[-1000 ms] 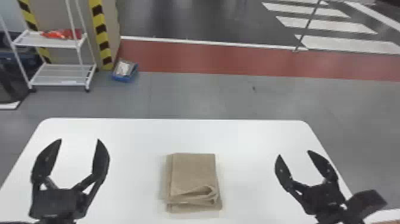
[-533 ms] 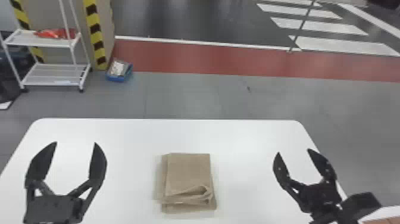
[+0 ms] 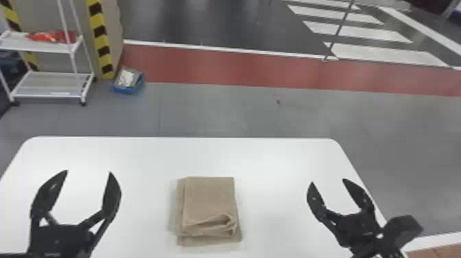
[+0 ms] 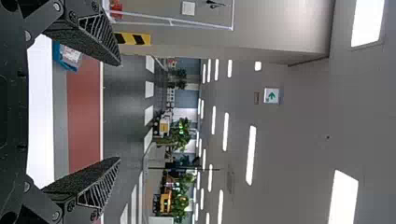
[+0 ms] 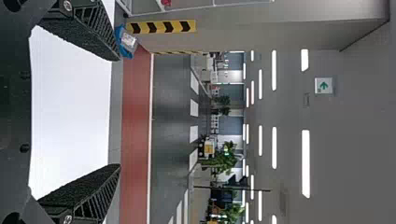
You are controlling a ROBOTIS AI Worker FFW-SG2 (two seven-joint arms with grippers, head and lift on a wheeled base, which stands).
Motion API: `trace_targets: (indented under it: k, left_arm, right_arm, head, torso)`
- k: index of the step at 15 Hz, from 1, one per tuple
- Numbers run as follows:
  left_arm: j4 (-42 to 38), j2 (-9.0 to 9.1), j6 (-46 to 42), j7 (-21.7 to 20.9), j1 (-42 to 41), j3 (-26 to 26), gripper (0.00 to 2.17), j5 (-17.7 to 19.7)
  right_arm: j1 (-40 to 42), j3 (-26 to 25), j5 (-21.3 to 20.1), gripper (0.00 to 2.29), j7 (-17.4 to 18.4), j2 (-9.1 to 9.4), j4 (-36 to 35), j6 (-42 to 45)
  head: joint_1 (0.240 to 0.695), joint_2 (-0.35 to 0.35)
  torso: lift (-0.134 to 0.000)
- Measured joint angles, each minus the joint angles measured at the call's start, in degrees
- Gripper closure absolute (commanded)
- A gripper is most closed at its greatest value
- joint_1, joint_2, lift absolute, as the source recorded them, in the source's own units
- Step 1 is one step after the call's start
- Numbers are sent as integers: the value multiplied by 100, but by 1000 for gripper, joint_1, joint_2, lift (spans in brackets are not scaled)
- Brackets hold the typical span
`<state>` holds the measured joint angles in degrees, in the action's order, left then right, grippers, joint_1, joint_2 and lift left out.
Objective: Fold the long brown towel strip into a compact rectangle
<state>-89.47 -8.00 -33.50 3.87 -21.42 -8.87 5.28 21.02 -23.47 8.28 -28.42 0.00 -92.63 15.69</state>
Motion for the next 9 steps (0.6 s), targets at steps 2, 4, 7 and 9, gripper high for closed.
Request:
trace_targets:
  k: [2,4,7,9]
  left_arm:
    - [-3,0,158,0,24,37,194,41]
    - [-2,13,305,0,64,50,194,56]
    - [8,30,351,0,92,30,194,53]
    - [8,14,358,0,94,36,194,59]
  right_arm:
    - [-71,-58,-13,73,-7,0,0,-359]
    - [-97,-69,-18,80,-34,0,0,-505]
    - [-106,-70,-18,80,-82,0,0,-574]
    - [-107,-70,-26,83,-115,0,-3,-581]
  head:
    - [695,-215]
    - [695,-213]
    - [695,-212]
    - [695,-211]
  torso:
    - [0]
    - [0]
    - [0]
    - [0]
